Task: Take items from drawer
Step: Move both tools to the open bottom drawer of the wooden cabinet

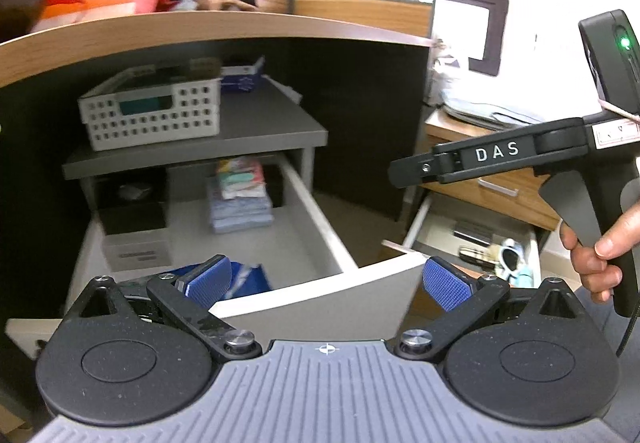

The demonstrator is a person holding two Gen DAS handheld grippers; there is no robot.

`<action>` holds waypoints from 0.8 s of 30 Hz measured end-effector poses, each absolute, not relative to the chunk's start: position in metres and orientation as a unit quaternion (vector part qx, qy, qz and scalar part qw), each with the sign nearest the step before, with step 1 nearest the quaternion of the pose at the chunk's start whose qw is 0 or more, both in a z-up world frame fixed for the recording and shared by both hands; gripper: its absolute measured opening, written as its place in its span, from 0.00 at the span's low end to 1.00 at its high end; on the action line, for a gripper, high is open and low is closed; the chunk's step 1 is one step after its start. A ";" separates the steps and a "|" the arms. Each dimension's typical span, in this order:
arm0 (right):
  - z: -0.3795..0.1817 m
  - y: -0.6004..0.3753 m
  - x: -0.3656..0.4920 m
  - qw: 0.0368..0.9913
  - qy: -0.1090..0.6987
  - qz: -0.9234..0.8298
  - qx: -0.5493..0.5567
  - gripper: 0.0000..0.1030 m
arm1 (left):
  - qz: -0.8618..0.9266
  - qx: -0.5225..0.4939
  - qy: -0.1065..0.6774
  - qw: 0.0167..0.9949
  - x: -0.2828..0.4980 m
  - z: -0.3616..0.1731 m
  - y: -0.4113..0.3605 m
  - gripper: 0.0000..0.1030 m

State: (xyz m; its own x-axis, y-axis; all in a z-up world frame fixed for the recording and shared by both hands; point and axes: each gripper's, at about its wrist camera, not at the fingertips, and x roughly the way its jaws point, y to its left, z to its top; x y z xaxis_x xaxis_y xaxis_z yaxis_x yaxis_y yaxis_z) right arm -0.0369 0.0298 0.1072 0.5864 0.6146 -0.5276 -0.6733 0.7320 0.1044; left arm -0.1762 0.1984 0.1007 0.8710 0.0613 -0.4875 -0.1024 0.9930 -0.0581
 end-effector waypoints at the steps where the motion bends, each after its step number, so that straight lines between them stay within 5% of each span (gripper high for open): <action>1: 0.105 0.022 -0.036 0.892 0.277 0.353 -0.048 0.94 | 0.035 -0.039 0.251 0.967 -0.173 0.100 0.194 1.00; 24: 0.009 -0.110 -0.019 0.960 0.272 0.057 0.029 0.95 | -0.079 0.031 0.271 0.959 -0.077 0.057 0.100 1.00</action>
